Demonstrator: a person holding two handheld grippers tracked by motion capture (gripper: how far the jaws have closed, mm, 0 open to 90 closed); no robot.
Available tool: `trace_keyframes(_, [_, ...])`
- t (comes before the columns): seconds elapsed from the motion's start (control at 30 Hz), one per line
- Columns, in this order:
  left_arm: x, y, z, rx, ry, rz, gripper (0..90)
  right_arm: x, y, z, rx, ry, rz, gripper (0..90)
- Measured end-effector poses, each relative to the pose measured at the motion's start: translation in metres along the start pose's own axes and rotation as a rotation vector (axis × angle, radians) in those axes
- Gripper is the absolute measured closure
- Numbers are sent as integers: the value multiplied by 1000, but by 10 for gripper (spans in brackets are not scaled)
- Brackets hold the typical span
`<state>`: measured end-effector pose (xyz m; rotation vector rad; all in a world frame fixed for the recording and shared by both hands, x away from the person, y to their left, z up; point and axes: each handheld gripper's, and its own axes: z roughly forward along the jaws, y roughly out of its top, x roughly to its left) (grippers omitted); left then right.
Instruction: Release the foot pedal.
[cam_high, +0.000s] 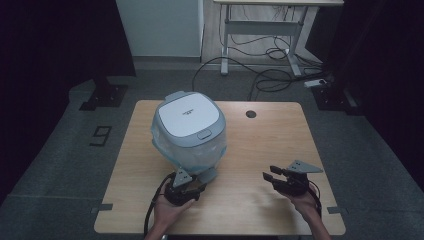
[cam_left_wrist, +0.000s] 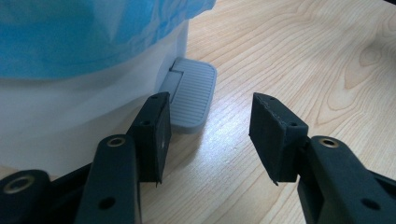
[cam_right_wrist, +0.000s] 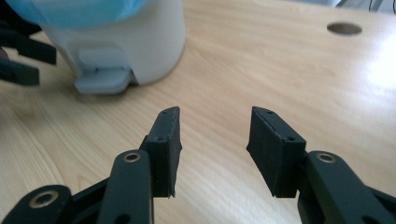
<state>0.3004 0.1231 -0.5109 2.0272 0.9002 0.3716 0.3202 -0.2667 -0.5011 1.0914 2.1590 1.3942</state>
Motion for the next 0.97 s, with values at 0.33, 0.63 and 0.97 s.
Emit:
trace_keyframes(0.33, [0, -2, 2, 11, -1, 0, 488, -8, -23, 2, 30, -15, 40, 528])
trace_keyframes(0.63, [0, -2, 2, 13, 1, 3, 488, -9, -27, 6, 44, -19, 40, 524])
trace_keyframes(0.97, [0, -3, 3, 20, -1, 4, 488, -11, -26, 4, 34, -21, 44, 503])
